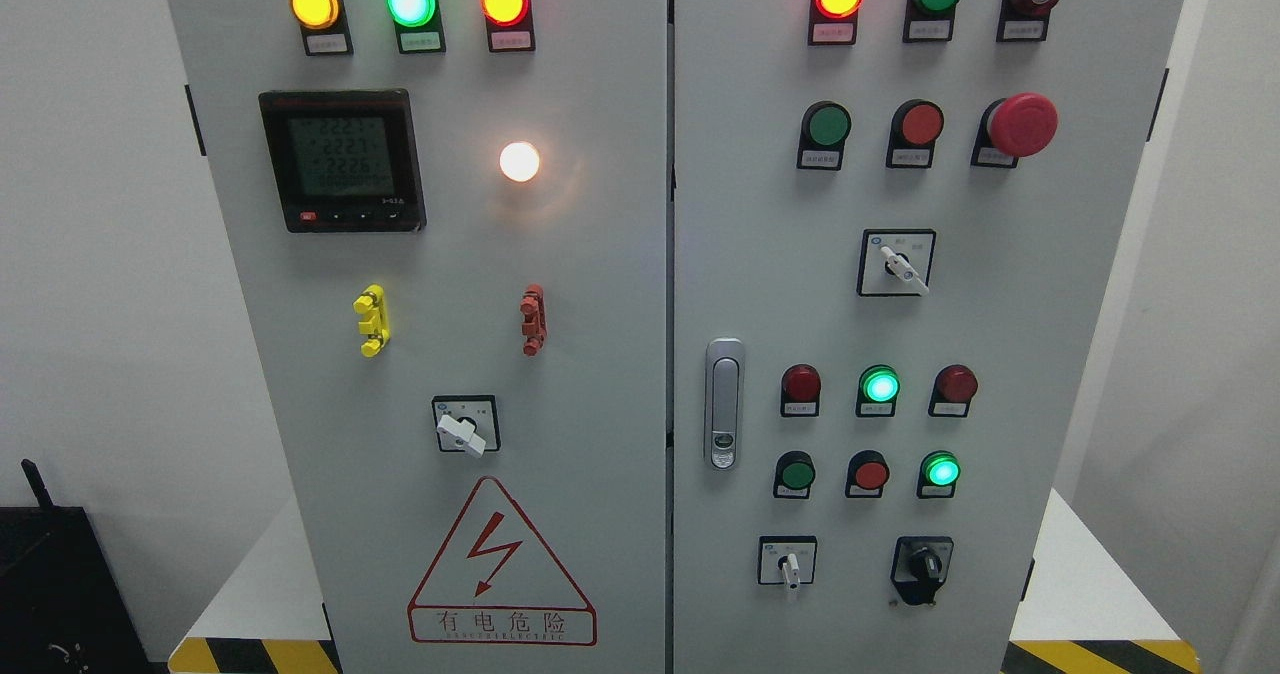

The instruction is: Flip black knob to close circuit

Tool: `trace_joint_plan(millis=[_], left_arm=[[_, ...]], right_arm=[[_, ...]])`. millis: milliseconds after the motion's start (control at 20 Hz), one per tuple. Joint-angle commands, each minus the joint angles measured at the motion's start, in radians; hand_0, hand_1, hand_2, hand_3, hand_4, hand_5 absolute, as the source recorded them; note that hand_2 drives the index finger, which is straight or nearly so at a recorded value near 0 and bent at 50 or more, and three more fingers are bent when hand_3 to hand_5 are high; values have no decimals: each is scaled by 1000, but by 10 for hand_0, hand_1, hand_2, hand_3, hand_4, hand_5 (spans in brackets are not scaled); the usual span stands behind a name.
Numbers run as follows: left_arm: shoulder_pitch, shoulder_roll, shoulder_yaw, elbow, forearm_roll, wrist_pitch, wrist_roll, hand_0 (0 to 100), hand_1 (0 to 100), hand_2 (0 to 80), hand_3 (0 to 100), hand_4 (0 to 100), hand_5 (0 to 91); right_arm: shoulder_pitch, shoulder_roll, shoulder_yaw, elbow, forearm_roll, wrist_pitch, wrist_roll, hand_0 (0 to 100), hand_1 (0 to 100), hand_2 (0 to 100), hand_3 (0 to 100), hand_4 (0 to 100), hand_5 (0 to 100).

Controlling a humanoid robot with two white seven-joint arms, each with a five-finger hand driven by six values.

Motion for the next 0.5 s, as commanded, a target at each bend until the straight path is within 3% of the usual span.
trace_joint_plan(millis=[0, 200, 300, 350, 450], left_arm=[[0, 0, 0, -1, 0, -1, 0, 120, 556, 0, 0, 0, 0], [1, 0, 0, -1, 0, -1, 0, 120, 556, 0, 0, 0, 0], [0, 0, 0, 1, 0, -1, 0, 120, 556, 0, 0, 0, 0], [0, 0, 0, 1, 0, -1, 0, 120, 556, 0, 0, 0, 0], [1, 0, 0, -1, -3, -1, 0, 120, 556, 0, 0, 0, 0]], right_arm=[[-7, 8, 14, 12, 1, -2, 4, 0, 16, 0, 0, 0, 0], [-7, 17, 9, -5, -5, -9, 15, 0, 16, 0, 0, 0, 0], [2, 17, -15, -105, -33, -32, 74, 0, 14, 0, 0, 0, 0], [19, 20, -26, -180, -59, -67, 111, 0, 0, 0, 0, 0, 0], [68, 51, -21, -363, -108, -169, 141, 0, 0, 0, 0, 0, 0]])
